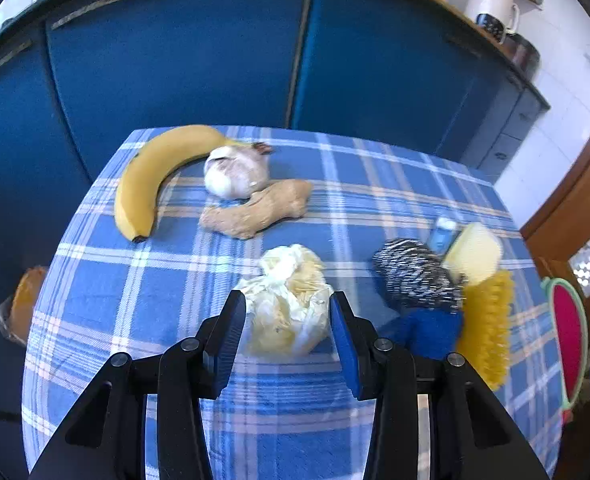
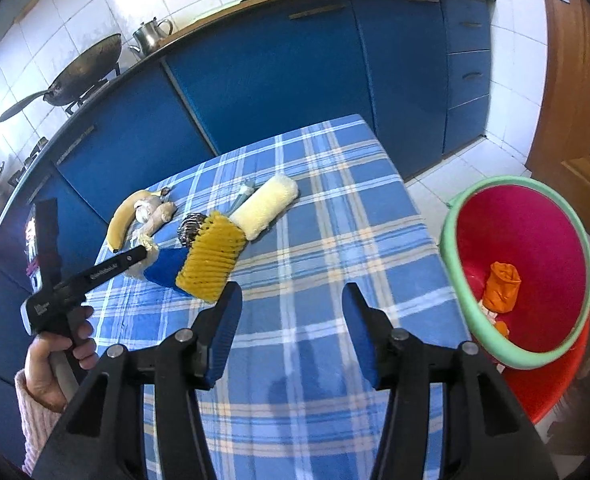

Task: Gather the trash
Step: 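Grasp the crumpled white tissue with the left tool while the right tool grasps the yellow curly strip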

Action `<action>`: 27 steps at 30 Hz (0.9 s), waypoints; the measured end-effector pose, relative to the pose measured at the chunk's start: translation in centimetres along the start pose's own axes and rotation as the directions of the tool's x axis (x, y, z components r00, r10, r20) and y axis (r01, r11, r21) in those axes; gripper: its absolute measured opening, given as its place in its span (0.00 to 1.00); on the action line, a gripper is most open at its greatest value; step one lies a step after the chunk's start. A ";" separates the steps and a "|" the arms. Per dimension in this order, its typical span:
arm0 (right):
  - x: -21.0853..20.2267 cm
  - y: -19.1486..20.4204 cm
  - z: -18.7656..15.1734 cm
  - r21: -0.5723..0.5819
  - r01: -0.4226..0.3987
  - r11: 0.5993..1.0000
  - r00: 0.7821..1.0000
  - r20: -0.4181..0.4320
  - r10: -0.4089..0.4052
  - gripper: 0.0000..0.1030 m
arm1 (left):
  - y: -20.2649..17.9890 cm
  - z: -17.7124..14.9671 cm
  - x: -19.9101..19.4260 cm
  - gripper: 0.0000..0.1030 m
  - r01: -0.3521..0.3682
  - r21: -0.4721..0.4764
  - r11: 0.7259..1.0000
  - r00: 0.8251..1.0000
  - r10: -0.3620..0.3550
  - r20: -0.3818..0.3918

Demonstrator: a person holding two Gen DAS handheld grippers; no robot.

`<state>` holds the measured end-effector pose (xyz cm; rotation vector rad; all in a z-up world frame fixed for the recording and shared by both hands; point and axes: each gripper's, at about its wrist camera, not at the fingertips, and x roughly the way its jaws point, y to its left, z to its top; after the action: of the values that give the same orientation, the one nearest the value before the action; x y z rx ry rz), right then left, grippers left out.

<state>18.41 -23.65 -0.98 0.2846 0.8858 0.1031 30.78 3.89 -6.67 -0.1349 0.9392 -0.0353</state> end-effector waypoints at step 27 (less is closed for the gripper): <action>9.9 7.2 2.9 -0.030 -0.105 0.994 0.986 -0.132 0.100 0.53 | 1.4 -0.2 -1.0 0.23 0.134 -0.077 0.988 0.989 -0.128 0.076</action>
<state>27.11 -15.30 -4.61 0.2919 0.9974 0.2355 30.02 5.31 -6.13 -0.2722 0.8604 -0.1129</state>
